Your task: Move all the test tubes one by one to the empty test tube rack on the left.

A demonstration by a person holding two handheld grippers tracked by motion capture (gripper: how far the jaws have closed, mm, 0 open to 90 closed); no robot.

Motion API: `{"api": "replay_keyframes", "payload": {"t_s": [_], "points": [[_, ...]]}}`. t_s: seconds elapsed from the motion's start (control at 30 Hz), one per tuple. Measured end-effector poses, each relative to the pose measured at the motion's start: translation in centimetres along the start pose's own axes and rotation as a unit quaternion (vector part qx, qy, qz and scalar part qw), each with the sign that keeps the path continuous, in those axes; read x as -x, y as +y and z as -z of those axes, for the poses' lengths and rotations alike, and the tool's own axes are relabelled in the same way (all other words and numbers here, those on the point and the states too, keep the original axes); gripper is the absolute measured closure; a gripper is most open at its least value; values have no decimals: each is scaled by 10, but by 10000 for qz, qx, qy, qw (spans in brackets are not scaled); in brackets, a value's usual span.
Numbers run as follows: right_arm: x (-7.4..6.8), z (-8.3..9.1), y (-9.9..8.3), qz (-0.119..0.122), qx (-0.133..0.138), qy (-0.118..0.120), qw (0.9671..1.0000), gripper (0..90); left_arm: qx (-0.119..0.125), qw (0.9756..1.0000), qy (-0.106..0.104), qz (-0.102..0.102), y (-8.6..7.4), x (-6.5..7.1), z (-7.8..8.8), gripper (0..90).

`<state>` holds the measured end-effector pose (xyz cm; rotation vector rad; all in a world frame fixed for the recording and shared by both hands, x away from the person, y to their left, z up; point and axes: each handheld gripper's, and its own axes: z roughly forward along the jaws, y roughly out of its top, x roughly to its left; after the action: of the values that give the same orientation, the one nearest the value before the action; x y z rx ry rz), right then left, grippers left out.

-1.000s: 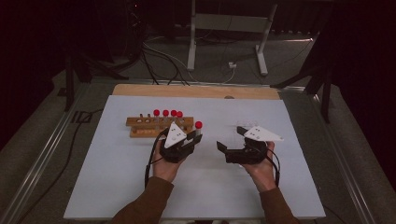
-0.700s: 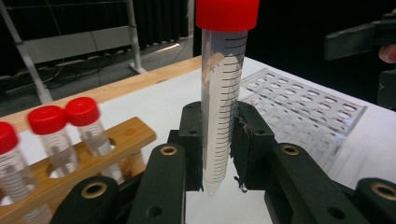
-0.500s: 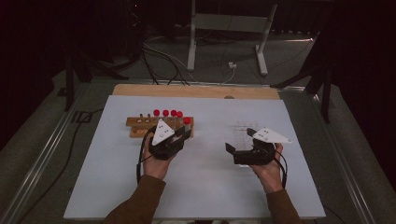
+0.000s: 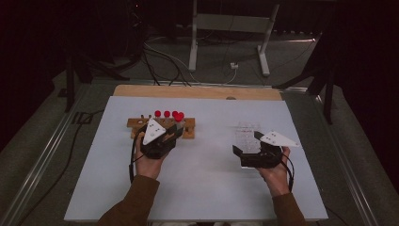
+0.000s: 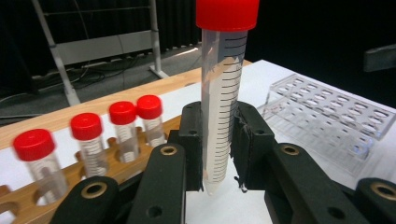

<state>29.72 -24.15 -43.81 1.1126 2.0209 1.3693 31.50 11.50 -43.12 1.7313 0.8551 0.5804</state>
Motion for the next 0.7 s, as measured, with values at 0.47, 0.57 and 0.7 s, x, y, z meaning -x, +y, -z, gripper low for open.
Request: {"api": "replay_keyframes", "payload": {"t_s": [0.47,0.57,0.7], "points": [[10,8,-5,-36,-9,-110,9999,0,39,9997,238,46,-1,-16,10,760],[12,9,-6,-45,-15,-129,9999,0,54,9995,303,52,0,-20,13,760],[14,10,-7,-64,13,-153,9999,0,63,9990,433,22,1,-27,17,760]]}}
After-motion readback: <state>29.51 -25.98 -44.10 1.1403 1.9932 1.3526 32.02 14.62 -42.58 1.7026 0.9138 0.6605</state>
